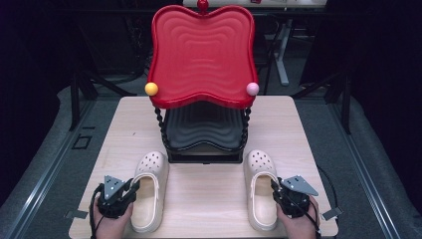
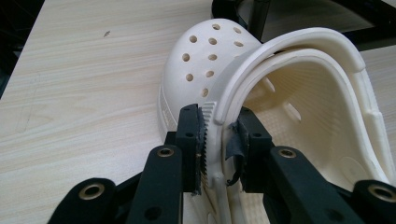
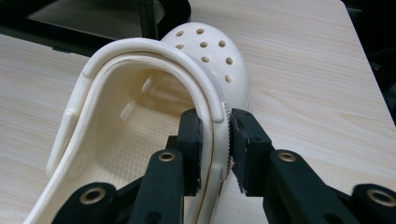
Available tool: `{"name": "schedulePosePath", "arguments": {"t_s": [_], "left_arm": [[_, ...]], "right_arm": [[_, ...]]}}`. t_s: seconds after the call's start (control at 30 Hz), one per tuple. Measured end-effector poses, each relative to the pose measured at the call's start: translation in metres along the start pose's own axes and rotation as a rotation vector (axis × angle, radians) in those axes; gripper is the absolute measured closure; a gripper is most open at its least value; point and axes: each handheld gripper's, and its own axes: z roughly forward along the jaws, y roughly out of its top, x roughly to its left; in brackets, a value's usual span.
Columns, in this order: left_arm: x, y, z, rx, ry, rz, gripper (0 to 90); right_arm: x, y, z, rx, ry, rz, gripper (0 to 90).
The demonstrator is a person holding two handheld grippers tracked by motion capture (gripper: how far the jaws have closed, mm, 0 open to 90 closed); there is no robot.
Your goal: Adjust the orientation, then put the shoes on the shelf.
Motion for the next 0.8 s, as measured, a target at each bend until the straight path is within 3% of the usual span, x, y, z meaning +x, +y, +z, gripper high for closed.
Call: {"name": "schedulePosePath", "arguments": {"t_s": [0.37, 0.8], "left_arm": [[0.007, 0.004, -0.008, -0.013, -0.002, -0.020, 75.1], [0.010, 0.012, -0.027, -0.083, -0.010, -0.036, 75.4]], "right_arm": [[0.001, 0.002, -0.009, -0.004, 0.001, 0.020, 74.4], [0.005, 0.008, -0.027, -0.061, 0.003, 0.032, 74.8]]}}
